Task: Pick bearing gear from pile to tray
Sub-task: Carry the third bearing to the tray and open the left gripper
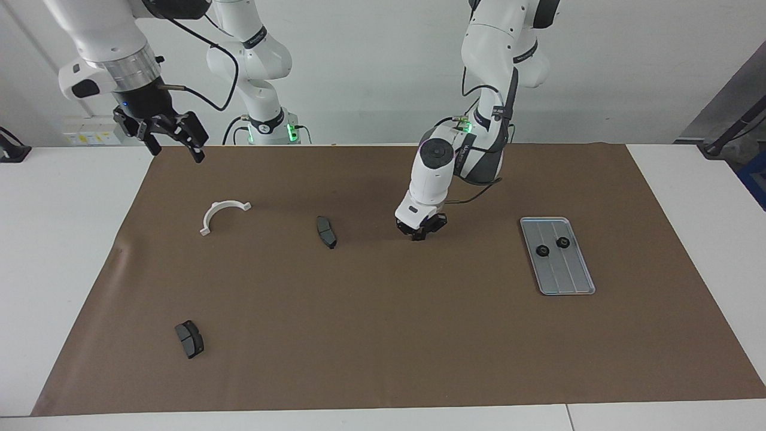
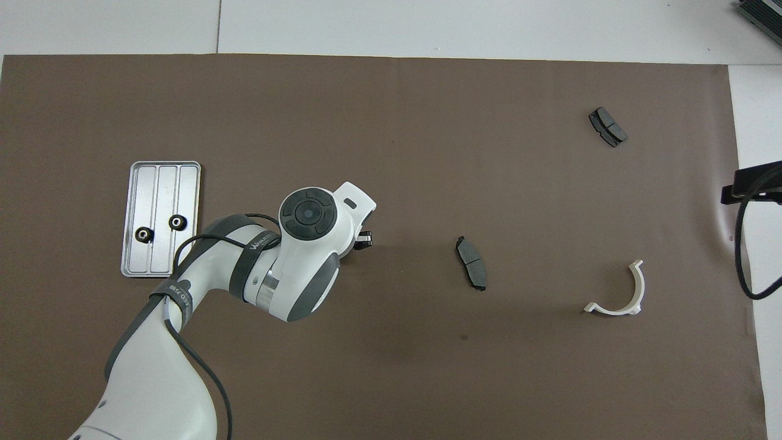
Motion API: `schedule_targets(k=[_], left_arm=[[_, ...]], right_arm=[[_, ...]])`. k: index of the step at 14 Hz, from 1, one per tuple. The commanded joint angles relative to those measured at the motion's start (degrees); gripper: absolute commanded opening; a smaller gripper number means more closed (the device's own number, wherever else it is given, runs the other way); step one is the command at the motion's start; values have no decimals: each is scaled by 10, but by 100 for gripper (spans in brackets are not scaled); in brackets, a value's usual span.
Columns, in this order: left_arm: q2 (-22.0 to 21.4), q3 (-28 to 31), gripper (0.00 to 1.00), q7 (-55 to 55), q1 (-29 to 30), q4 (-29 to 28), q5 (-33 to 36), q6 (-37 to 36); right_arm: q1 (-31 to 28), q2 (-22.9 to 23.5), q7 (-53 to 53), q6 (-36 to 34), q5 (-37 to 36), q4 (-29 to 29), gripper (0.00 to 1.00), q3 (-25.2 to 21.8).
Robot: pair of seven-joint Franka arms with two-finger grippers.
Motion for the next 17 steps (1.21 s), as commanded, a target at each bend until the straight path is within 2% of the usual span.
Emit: schedule_targets(k=[1,4,9,11,15,16,17], left_arm=[[-1,0,0,15,70,56,8,-49],[-12,-1,0,95,157,79,6,-74],[-24,-1,0,334,300,52,2,-67],[-27,-1,0,372,329,29,2,-25],[-13,-1,0,382,342,-15,1,67],[-11,-1,6,388,349,-16,1,70],[-11,-1,33,388,350,-16,1,69]], right_arm=[[25,-2,-7,-2,1,-8,100,-12],[29,-4,-14,-1,1,-15,100,-28],[31,-8,-36,-3,-5,-25,100,-30],[31,-7,-36,-4,-5,-25,100,-30],[32,-7,-37,3,-38,-26,100,-23],[32,-7,-36,3,-37,-26,100,-22],[30,-7,-36,3,-30,-27,100,-23]])
